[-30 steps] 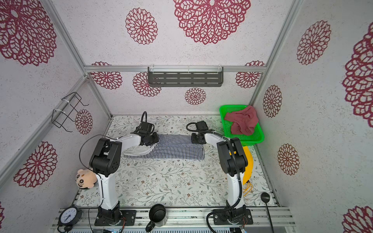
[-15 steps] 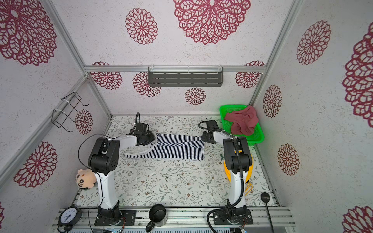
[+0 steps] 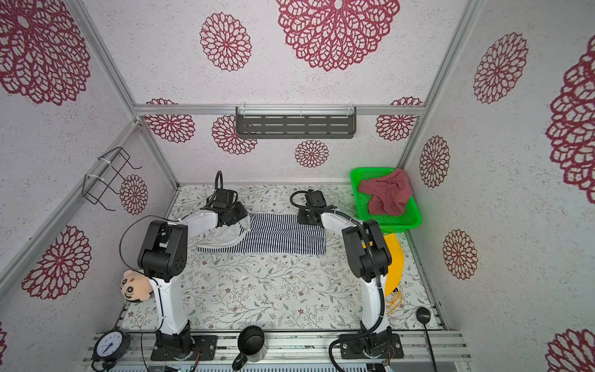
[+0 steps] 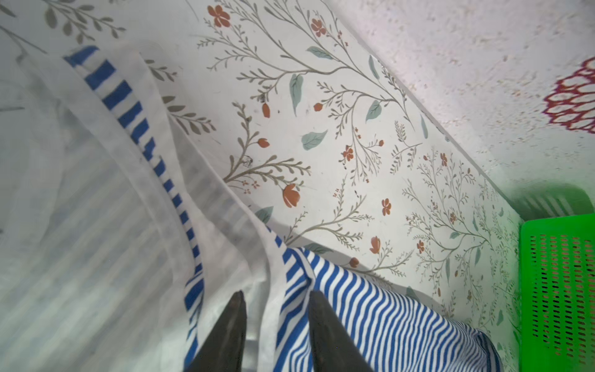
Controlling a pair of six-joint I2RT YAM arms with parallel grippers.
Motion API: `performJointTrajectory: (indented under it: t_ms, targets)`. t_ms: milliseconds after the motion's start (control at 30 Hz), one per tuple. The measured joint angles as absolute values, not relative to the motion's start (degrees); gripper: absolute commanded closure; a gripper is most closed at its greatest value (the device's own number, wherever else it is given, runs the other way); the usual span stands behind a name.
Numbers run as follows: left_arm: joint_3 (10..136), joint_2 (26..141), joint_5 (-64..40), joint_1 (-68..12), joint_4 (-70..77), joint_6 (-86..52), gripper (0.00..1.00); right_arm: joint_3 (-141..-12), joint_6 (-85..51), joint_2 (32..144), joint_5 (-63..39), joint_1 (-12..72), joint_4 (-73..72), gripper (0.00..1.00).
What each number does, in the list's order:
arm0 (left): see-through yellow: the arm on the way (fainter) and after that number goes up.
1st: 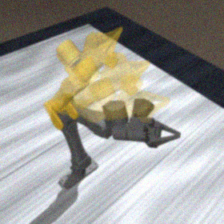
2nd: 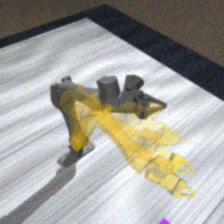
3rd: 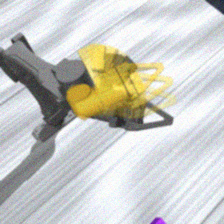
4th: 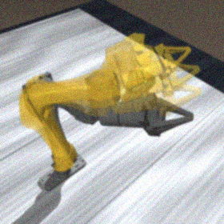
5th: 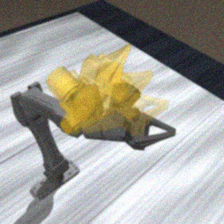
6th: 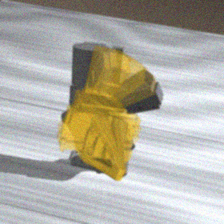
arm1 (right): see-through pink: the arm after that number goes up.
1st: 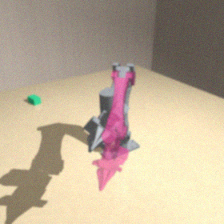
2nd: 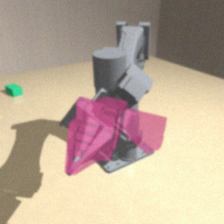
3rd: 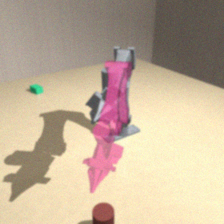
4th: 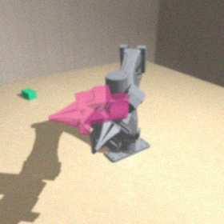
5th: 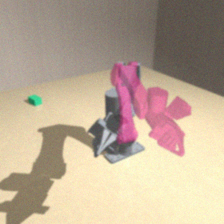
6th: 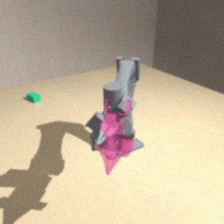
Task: Fold and stack tank tops
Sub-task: Smooth out the tank top at the center of the table.
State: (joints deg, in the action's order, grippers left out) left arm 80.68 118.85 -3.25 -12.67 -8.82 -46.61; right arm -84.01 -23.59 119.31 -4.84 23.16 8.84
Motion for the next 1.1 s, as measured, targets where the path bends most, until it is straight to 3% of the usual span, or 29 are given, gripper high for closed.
performJointTrajectory:
  t_ms: [567, 800, 1100]
  targets:
    - [82.3, 123.3, -1.6, -12.8, -9.9, -46.9, 0.69, -74.6, -24.6, 117.1, -4.3, 14.6, 4.0, 0.65]
    - [82.7, 123.3, -0.6, -9.3, -7.6, -46.3, 0.63, -72.5, -24.6, 116.3, -4.3, 14.5, 1.5, 0.66]
    - [95.3, 128.2, -0.5, -6.0, -8.6, -44.9, 0.76, -72.4, -24.6, 116.2, -4.3, 14.4, 1.3, 0.66]
